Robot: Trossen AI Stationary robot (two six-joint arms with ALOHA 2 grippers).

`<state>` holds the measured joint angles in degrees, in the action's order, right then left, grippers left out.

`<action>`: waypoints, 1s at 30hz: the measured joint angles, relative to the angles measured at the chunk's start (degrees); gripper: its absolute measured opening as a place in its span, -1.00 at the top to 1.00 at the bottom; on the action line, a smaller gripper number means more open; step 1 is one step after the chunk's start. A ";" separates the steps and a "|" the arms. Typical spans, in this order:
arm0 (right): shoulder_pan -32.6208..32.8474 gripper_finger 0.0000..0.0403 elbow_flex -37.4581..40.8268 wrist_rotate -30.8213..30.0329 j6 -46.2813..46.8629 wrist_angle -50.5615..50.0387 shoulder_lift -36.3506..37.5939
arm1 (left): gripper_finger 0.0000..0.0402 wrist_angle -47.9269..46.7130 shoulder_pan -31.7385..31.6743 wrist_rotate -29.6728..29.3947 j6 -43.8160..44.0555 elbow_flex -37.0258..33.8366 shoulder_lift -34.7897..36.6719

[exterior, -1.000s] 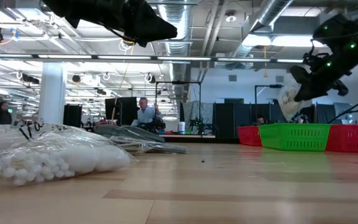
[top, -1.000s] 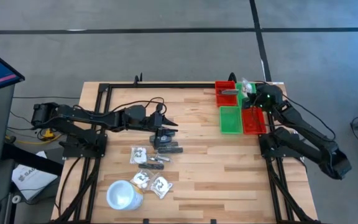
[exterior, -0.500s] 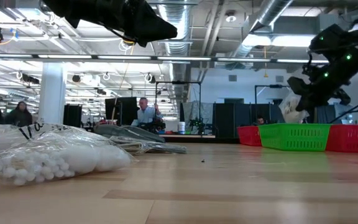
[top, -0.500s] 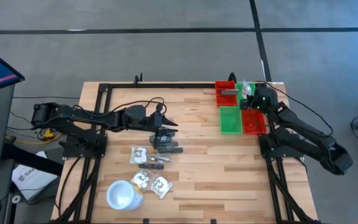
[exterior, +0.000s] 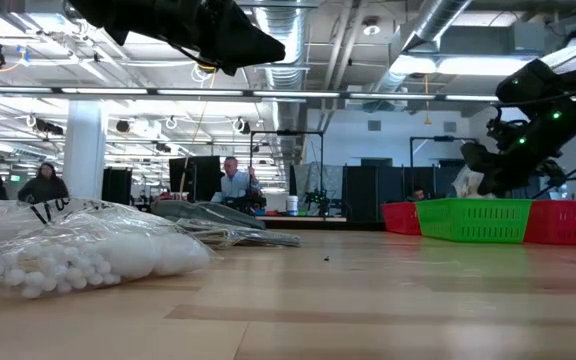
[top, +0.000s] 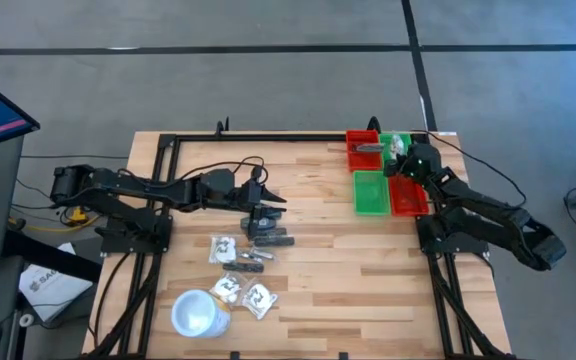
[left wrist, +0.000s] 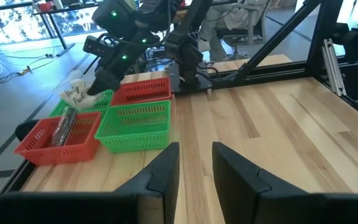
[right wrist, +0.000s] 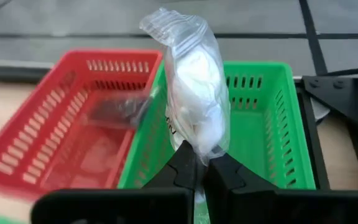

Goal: Pick & Place Travel size toiletries
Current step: Put the white cotton pack into the top green bin

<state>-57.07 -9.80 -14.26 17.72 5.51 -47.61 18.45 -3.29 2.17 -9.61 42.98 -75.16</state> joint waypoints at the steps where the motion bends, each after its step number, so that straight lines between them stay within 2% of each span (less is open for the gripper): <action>1: 0.11 0.97 0.00 -0.93 0.26 0.70 -0.68 | 0.56 0.00 0.00 0.00 0.00 0.00 0.00; 9: 3.70 0.88 0.00 -7.87 1.91 4.65 -6.81 | 0.56 -0.01 0.00 0.00 0.00 0.00 0.00; 19: 6.13 0.76 -0.02 -10.89 3.97 7.66 -11.38 | 0.56 -0.03 0.00 0.00 0.02 0.00 0.00; 30: 7.84 0.38 -0.04 -10.71 3.97 8.38 -11.82 | 0.56 -0.05 0.00 0.00 0.08 0.00 0.00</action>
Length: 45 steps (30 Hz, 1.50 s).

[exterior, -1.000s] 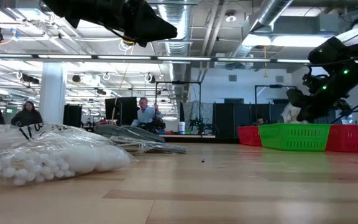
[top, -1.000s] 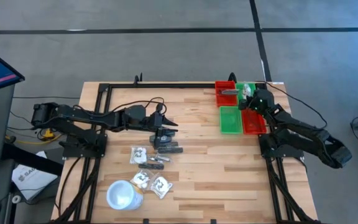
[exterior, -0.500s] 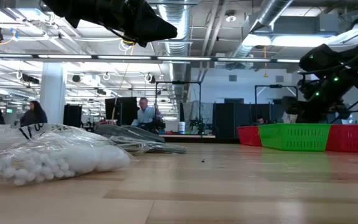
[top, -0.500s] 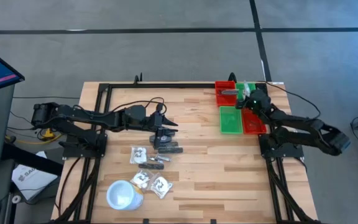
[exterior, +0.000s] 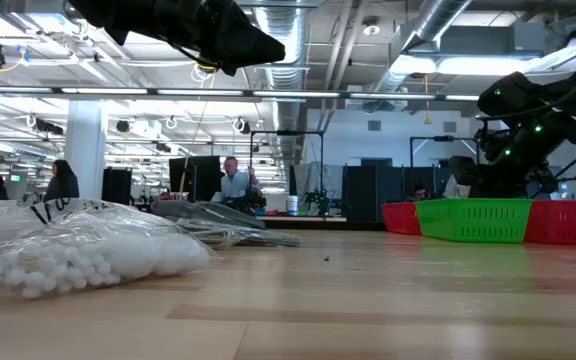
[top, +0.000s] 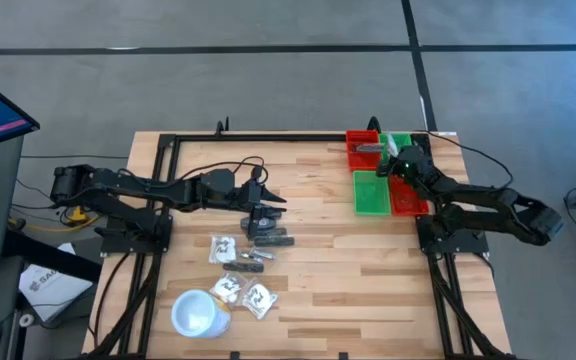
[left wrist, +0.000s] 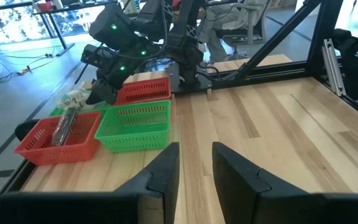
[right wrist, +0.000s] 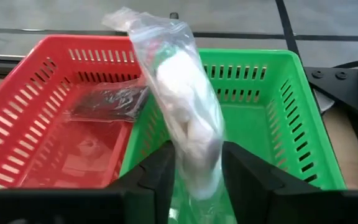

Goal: Pick & Place Travel size toiletries
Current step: Put the white cotton pack into the top green bin

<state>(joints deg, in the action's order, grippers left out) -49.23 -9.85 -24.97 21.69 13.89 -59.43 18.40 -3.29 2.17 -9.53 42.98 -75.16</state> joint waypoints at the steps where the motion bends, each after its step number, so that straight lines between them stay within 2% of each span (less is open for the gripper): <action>1: 0.06 0.34 0.00 0.02 0.00 -0.02 0.01 | 0.56 0.01 0.00 0.00 0.09 0.00 0.00; 9: 0.28 0.07 0.00 0.50 -0.11 -0.07 0.01 | 0.56 -0.02 0.01 0.00 0.93 0.00 0.01; 16: 3.16 -0.03 -0.04 1.01 -0.20 -0.07 0.74 | 0.56 -0.03 0.00 0.00 1.01 0.00 0.00; 30: 12.22 0.09 -0.07 1.15 -0.19 -1.77 10.84 | 0.56 -2.13 0.01 0.00 1.52 -0.01 0.00; 37: 18.25 0.15 -1.52 4.73 -0.20 -1.41 15.82 | 0.56 -3.37 0.00 -0.02 2.84 -0.02 0.00; 45: 25.53 0.16 -4.99 8.72 -1.28 -1.38 15.99 | 0.56 -7.21 0.81 0.00 5.13 -0.02 0.00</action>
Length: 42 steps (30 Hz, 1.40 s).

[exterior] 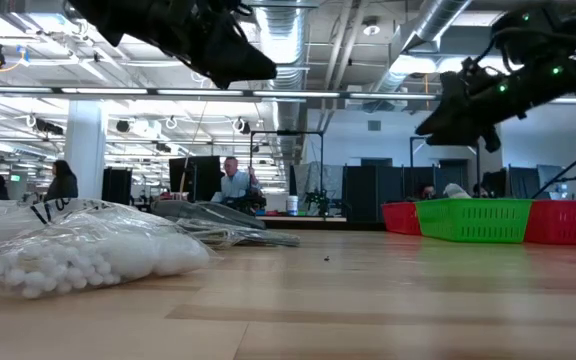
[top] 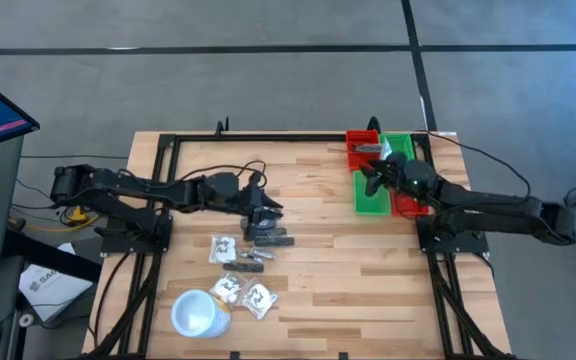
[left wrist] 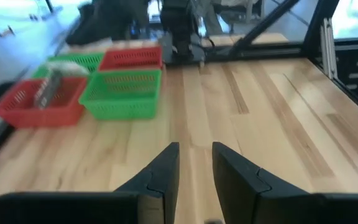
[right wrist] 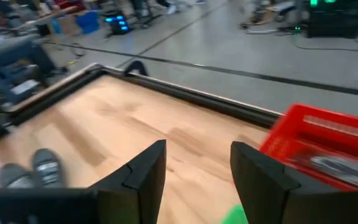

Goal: Pick & Place Travel size toiletries
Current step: Put the white cotton pack into the top green bin

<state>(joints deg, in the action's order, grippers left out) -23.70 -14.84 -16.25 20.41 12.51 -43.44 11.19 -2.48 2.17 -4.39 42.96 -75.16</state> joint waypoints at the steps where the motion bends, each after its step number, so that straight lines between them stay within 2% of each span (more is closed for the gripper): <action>1: 0.98 0.16 -0.30 0.10 -0.10 -0.06 0.00 | 0.56 -0.96 0.17 0.00 0.38 0.00 0.00; 13: 12.87 0.17 -1.72 0.72 -1.49 1.14 -0.02 | 0.56 -11.79 4.71 0.02 4.35 0.00 0.00; 20: 21.86 0.19 -1.72 1.45 -1.88 8.02 -1.69 | 0.56 -16.36 7.84 0.00 8.34 0.00 0.00; 29: 31.24 0.20 -1.76 1.45 -5.39 28.76 -11.28 | 0.56 -18.91 10.19 0.01 14.17 0.00 0.00; 36: 34.63 0.20 -1.86 2.96 -5.65 33.08 -20.11 | 0.56 -23.45 12.03 0.03 19.11 0.00 0.00; 39: 34.62 0.20 -3.51 2.98 -6.89 36.75 -23.18 | 0.56 -23.75 12.62 0.65 20.12 0.00 0.00; 42: 35.09 0.20 -6.27 3.89 -6.92 36.04 -25.26 | 0.56 -26.61 13.00 0.66 22.87 0.00 0.00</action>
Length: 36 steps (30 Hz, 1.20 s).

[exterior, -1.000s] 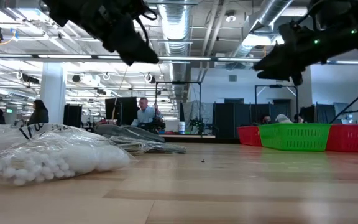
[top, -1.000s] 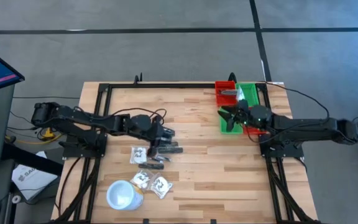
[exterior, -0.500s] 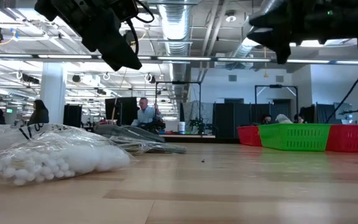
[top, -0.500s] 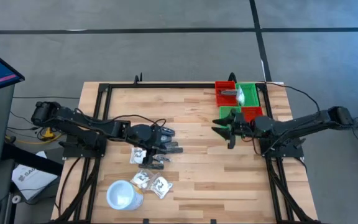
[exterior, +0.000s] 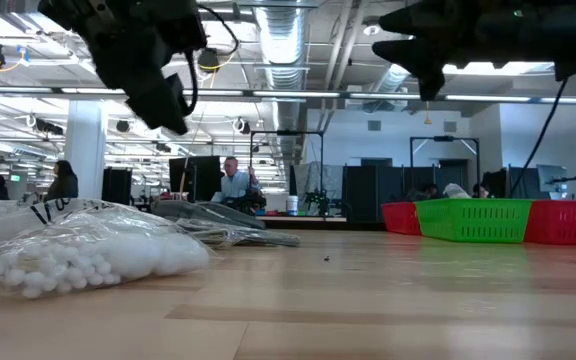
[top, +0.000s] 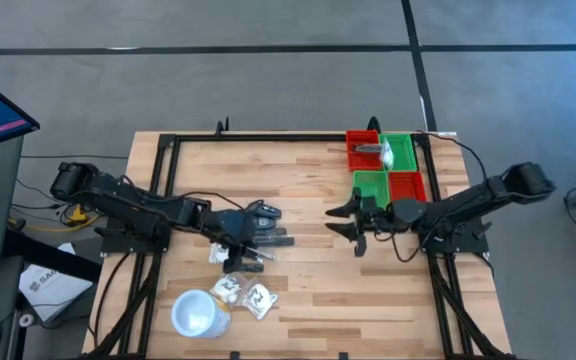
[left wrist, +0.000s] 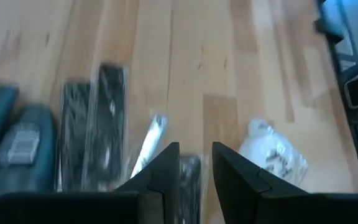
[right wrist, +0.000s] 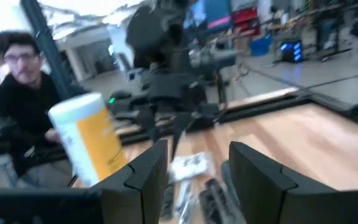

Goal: Pick & Place Travel size toiletries
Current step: Put the white cotton pack into the top green bin

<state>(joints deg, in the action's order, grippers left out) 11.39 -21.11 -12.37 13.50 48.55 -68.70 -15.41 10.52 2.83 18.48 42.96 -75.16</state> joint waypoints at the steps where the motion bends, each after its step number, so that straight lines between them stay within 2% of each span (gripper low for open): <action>1: 0.29 0.20 -0.72 0.56 -0.07 -0.77 -0.61 | 0.56 -0.82 0.08 -0.04 0.91 0.00 0.00; 9: 2.14 0.20 -7.04 0.88 -3.58 -9.46 -6.78 | 0.56 -9.56 0.69 -0.52 6.14 0.00 0.00; 14: 1.89 0.20 -8.75 0.90 -3.61 -10.99 -10.06 | 0.56 -15.02 0.69 -2.77 8.70 0.00 0.00; 25: 0.82 0.20 -8.65 0.75 -3.56 -12.62 -11.15 | 0.55 -25.63 0.23 -6.10 11.50 0.00 0.00; 36: 0.86 0.20 -8.65 0.77 -3.54 -13.60 -11.15 | 0.10 -26.88 -3.99 -5.88 12.88 -5.51 0.00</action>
<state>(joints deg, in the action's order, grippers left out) 12.25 -29.76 -11.60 9.96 34.95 -79.85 -42.29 6.53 -3.05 31.36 37.45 -75.16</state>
